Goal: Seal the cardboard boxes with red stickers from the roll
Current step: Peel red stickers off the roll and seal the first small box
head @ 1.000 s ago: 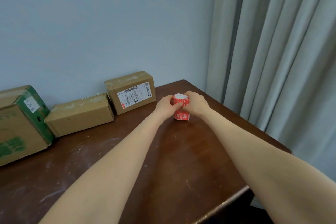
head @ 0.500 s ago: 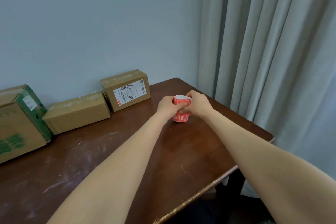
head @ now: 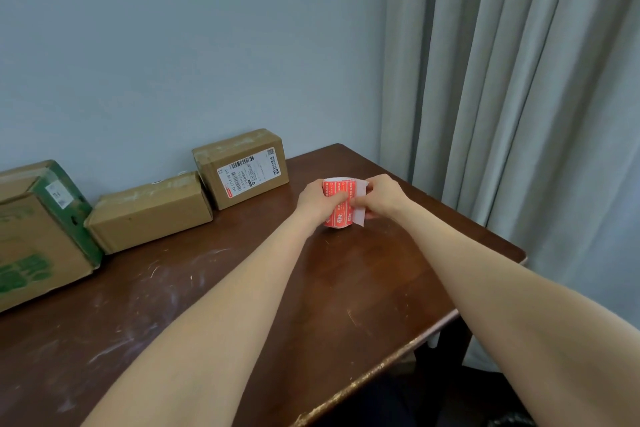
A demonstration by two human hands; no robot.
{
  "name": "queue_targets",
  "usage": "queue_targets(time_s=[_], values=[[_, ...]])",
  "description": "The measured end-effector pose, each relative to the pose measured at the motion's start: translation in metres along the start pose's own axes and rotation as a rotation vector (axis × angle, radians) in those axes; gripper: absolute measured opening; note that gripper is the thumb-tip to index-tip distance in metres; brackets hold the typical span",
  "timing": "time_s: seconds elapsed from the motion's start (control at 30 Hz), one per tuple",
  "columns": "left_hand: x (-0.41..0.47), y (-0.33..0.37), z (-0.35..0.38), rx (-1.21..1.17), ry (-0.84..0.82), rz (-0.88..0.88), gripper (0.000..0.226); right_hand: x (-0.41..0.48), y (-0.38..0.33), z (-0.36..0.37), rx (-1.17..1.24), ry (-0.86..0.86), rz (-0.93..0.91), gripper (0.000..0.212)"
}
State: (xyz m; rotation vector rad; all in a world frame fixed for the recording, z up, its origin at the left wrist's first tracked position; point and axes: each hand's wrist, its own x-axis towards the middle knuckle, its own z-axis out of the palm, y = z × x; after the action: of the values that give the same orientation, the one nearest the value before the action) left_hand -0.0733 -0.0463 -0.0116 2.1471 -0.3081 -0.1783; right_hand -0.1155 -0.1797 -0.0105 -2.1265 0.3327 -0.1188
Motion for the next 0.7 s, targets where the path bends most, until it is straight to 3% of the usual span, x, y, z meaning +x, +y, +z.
queue_targets(time_s=[0.27, 0.37, 0.5, 0.6, 0.7], values=[[0.006, -0.007, 0.0, -0.106, -0.009, -0.057, 0.054, 0.004, -0.01, 0.005, -0.017, -0.05, -0.02, 0.023], [0.014, -0.014, -0.006, -0.113, 0.009, -0.067, 0.048, 0.0, -0.013, 0.003, 0.168, -0.148, -0.001, 0.017], [0.019, -0.02, -0.014, -0.152, 0.018, -0.1, 0.036, -0.001, -0.016, -0.001, 0.502, -0.23, 0.117, 0.032], [0.019, -0.022, -0.018, -0.206, -0.016, -0.119, 0.038, 0.0, -0.014, 0.005, 0.341, -0.229, 0.053, 0.029], [0.018, -0.021, -0.02, -0.292, -0.099, -0.117, 0.038, 0.004, -0.01, 0.011, 0.263, -0.224, -0.001, 0.045]])
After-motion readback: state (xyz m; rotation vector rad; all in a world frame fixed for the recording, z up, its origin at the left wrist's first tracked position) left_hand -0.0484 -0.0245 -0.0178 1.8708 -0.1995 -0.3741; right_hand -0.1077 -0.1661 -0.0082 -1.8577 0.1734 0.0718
